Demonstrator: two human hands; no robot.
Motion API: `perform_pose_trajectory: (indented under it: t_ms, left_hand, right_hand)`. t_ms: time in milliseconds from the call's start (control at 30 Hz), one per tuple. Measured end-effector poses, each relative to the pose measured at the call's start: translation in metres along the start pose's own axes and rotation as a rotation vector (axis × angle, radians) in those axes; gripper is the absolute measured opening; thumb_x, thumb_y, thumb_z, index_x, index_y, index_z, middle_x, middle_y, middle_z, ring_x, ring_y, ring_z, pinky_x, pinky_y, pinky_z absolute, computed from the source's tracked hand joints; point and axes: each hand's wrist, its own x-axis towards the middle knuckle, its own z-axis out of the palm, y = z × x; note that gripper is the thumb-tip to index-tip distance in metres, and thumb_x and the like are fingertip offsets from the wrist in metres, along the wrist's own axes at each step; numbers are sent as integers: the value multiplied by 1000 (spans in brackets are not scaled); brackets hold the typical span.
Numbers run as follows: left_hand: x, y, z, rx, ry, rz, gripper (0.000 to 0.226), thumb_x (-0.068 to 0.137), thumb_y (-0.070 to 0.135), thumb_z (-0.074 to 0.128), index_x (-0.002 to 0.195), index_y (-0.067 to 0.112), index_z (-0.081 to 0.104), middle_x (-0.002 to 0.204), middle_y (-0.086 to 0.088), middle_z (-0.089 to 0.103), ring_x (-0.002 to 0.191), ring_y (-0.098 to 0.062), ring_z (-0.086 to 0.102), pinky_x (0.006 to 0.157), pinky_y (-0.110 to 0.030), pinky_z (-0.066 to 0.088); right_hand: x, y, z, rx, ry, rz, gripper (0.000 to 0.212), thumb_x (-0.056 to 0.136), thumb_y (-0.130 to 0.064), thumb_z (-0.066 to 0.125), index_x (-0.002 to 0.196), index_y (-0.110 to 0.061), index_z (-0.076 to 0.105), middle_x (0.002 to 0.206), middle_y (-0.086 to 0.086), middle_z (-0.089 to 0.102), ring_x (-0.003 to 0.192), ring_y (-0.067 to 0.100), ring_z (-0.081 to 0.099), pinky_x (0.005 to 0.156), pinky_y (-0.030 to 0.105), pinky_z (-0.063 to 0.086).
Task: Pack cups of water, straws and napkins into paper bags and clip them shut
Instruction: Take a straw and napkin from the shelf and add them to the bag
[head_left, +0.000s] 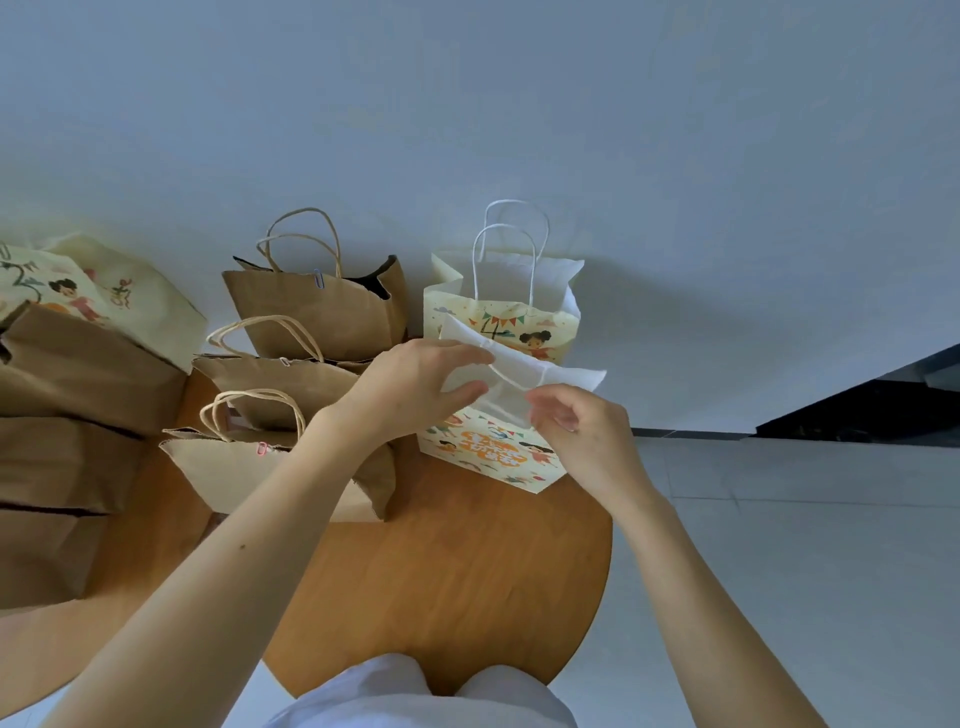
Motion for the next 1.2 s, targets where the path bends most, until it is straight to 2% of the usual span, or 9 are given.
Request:
perform_pose_trajectory:
  t_ms: [100, 167, 300, 367, 567, 667, 867, 967, 1200]
  left_hand:
    - [-19, 13, -8, -34, 81, -5, 33, 92, 31, 55, 123, 24, 59, 121, 4, 63, 84, -6, 54, 81, -31, 49]
    - [-36, 16, -12, -29, 95, -29, 32, 91, 30, 56, 123, 23, 59, 119, 4, 63, 78, -2, 49, 80, -28, 49]
    - [-80, 10, -12, -2, 118, -118, 32, 91, 33, 55, 121, 22, 61, 110, 3, 66, 92, -16, 63, 79, -40, 53]
    - [-103, 5, -11, 9, 112, -164, 31, 91, 29, 56, 121, 22, 61, 111, 3, 66, 96, -14, 63, 80, -39, 53]
    - [-179, -12, -21, -2, 160, -295, 30, 90, 32, 57, 119, 25, 61, 110, 6, 65, 103, -11, 60, 89, -32, 49]
    - [-242, -35, -40, -41, 222, -392, 27, 89, 29, 59, 115, 24, 64, 100, 7, 66, 90, -11, 62, 86, -35, 51]
    - [-444, -106, -86, -13, 372, -680, 27, 88, 29, 61, 114, 27, 65, 108, 8, 66, 94, -12, 61, 85, -23, 43]
    - [-545, -132, -102, -28, 473, -782, 24, 86, 22, 65, 110, 22, 68, 103, 5, 68, 88, -8, 59, 75, -15, 36]
    - [-678, -199, -136, -64, 603, -999, 27, 91, 24, 57, 117, 27, 62, 106, 21, 57, 93, 0, 53, 83, -13, 38]
  right_hand:
    - [-15, -15, -8, -36, 40, -105, 22, 88, -14, 61, 109, -16, 67, 107, -5, 66, 92, -2, 56, 80, 2, 41]
    - [-23, -25, -6, -73, 51, -198, 24, 88, -17, 62, 111, -16, 66, 110, -5, 65, 96, 0, 56, 81, 9, 45]
    - [-33, -37, 10, -90, -34, -312, 22, 87, -17, 62, 109, -15, 67, 104, -7, 64, 93, 0, 55, 77, -2, 39]
    - [-42, -44, 21, -83, -83, -323, 21, 87, -16, 63, 107, -15, 68, 99, -10, 62, 90, -1, 54, 76, -1, 39]
    - [-79, -77, 73, -87, -171, -382, 21, 87, -16, 63, 107, -18, 68, 100, -6, 64, 91, 5, 58, 81, 19, 49]
    - [-103, -112, 124, -102, -240, -466, 21, 87, -17, 63, 107, -16, 68, 100, -8, 64, 89, 2, 56, 81, 13, 47]
    - [-180, -209, 280, -82, -436, -603, 18, 86, -16, 64, 104, -16, 69, 102, -5, 65, 88, 8, 58, 76, 7, 41]
    - [-219, -259, 354, -84, -568, -686, 18, 86, -17, 63, 103, -15, 69, 104, -3, 65, 88, 9, 59, 78, 13, 44]
    - [-266, -358, 484, -104, -745, -836, 18, 86, -20, 64, 103, -21, 68, 102, -6, 65, 92, 12, 60, 84, 27, 48]
